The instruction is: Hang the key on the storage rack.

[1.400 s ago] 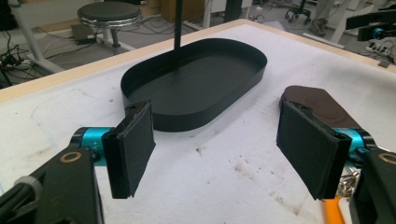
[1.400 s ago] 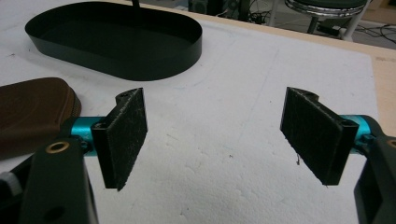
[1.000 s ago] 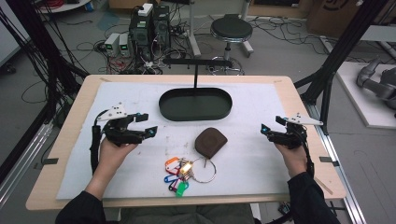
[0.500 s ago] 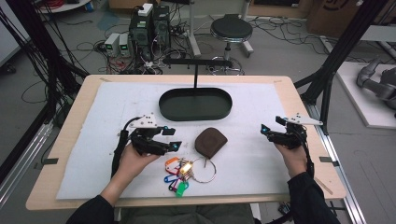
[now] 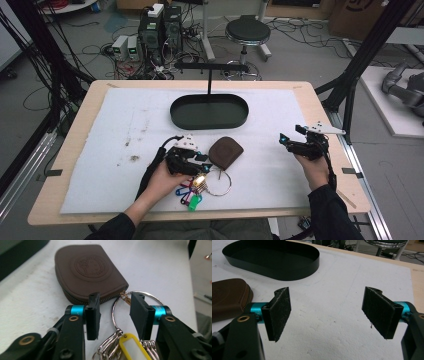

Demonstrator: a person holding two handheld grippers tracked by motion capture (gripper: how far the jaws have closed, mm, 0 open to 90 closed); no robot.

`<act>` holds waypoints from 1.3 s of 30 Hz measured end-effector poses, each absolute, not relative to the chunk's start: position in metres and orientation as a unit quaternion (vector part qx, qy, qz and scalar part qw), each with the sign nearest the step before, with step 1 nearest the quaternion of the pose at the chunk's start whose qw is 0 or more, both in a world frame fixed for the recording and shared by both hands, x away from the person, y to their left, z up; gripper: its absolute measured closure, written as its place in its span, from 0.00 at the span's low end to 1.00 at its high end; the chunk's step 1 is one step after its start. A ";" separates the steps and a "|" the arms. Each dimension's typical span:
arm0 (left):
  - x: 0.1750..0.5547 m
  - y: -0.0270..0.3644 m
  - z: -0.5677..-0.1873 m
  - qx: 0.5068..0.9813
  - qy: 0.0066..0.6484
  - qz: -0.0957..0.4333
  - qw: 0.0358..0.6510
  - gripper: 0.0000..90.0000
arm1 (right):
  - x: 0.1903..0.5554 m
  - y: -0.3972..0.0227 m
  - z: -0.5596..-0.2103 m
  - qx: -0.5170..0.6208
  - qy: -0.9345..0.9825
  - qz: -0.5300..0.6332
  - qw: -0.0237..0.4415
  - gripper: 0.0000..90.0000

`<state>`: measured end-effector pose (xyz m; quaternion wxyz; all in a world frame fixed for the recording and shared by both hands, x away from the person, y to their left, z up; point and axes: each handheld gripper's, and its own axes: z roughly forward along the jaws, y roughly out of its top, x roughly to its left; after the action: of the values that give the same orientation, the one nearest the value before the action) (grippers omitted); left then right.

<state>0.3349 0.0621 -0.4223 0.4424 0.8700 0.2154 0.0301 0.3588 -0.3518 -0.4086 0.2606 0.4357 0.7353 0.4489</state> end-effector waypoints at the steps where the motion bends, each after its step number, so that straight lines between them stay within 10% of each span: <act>1: 0.335 0.059 -0.424 0.874 0.214 0.029 0.436 0.68 | 0.359 -0.352 -0.409 0.435 0.736 0.448 0.261 0.27; 20: 0.329 0.038 -0.436 0.910 0.196 0.058 0.361 0.95 | 0.356 -0.356 -0.407 0.435 0.732 0.452 0.266 0.27; 37: 0.336 0.079 -0.428 0.909 0.197 0.036 0.366 0.95 | 0.356 -0.356 -0.407 0.435 0.732 0.452 0.267 0.28; 39: 0.336 0.079 -0.427 0.904 0.202 0.039 0.374 0.83 | 0.356 -0.355 -0.408 0.436 0.732 0.451 0.266 0.28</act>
<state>0.3363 0.0794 -0.4274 0.3740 0.9042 0.2024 0.0391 0.3560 -0.3551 -0.4076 0.2660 0.4355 0.7323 0.4509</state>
